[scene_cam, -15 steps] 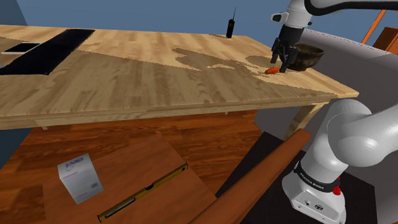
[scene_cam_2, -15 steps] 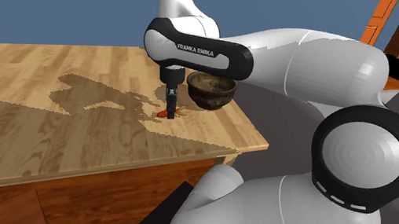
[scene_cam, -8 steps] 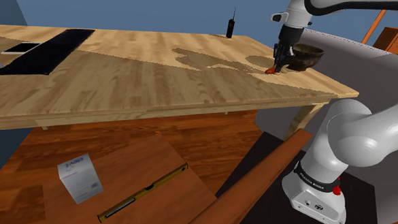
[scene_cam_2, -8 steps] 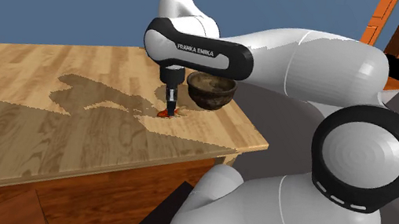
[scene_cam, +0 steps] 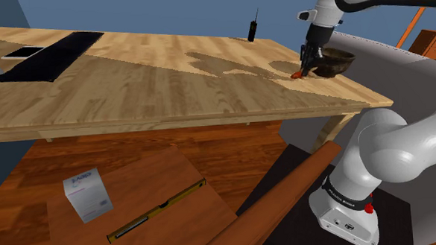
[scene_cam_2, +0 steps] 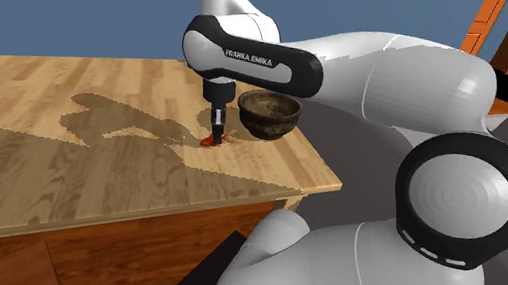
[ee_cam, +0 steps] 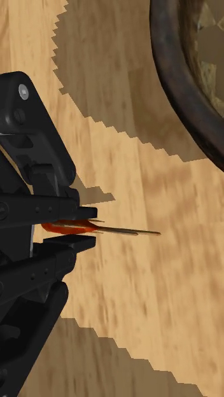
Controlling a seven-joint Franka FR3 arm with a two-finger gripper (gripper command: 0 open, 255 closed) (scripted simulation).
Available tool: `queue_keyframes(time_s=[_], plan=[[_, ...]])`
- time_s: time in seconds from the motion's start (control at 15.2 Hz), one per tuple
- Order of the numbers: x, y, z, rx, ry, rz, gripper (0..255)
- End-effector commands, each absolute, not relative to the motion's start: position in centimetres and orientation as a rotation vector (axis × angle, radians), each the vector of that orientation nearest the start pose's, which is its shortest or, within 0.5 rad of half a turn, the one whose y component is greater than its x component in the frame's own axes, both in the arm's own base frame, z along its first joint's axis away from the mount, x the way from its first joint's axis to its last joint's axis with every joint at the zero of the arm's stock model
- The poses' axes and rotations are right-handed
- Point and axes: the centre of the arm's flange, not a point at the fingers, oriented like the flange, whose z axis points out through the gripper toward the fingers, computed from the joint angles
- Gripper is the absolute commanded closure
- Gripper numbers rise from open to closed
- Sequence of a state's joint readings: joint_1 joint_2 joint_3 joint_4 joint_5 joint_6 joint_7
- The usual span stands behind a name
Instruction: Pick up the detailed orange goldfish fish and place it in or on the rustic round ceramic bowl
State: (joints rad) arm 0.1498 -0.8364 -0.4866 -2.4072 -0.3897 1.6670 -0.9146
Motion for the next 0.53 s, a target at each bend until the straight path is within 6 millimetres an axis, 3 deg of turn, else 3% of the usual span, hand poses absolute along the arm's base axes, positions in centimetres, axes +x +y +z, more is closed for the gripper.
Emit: queue_keyframes(time_s=[0.0,0.46], plan=[[28.9,-17.9,56.1,-2.97,-1.166,-0.024,255],[28.9,-17.9,59.8,-2.97,-1.166,-0.024,255]])
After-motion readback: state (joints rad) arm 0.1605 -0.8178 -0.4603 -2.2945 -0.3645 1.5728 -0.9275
